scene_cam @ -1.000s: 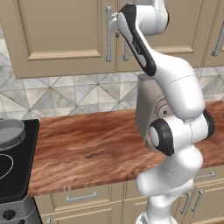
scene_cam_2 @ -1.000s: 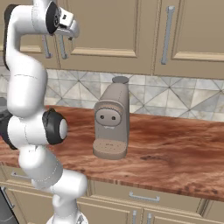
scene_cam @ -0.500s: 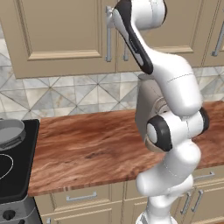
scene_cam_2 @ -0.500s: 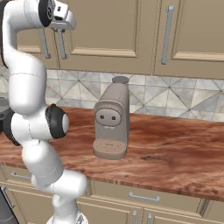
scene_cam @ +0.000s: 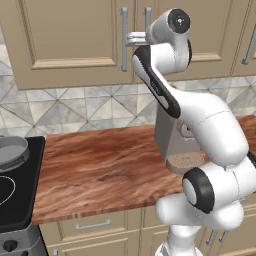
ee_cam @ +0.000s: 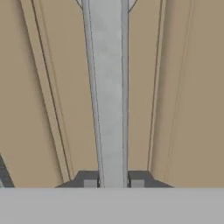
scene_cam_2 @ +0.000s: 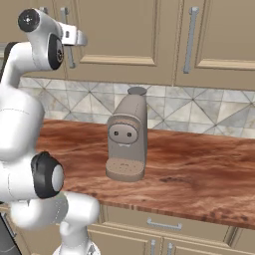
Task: Open the cabinet and move the ladle to the pot. Then close the cabinet.
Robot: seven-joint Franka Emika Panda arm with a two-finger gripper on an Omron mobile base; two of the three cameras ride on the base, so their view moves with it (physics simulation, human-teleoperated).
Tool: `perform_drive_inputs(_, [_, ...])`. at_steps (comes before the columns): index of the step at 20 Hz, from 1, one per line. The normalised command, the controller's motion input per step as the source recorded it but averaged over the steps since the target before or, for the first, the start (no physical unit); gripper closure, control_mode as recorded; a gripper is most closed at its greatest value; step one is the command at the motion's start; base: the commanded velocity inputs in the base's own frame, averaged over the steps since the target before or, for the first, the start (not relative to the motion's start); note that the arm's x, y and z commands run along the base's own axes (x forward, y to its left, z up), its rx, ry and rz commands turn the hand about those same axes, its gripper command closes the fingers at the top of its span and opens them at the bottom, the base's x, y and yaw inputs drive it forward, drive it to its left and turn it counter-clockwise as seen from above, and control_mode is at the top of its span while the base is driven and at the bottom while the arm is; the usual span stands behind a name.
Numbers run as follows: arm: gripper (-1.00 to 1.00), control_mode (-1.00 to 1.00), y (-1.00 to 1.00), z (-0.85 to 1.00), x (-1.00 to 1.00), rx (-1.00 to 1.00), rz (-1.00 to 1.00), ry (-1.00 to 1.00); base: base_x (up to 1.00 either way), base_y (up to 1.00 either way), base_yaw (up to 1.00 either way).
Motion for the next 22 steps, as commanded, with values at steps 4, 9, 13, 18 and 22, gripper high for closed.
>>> perform_drive_inputs(4, [1.0, -1.0, 0.0, 0.12, -0.88, 0.09, 0.0, -0.03, 0.0, 0.0, 0.0])
perform_drive_inputs(9, [1.0, -1.0, -0.04, 0.28, -0.73, 0.09, 0.02, 0.0, 0.0, 0.0, 0.0])
perform_drive_inputs(13, [1.0, -1.0, -0.26, 0.11, -0.83, 0.09, 0.06, -0.07, 0.0, 0.0, 0.0])
perform_drive_inputs(18, [1.0, -1.0, -0.65, 0.01, -0.82, 0.14, 0.12, -0.15, 0.0, 0.0, 0.0])
perform_drive_inputs(22, [1.0, -1.0, -0.83, 0.0, -0.67, 0.18, 0.17, -0.18, 0.0, 0.0, 0.0])
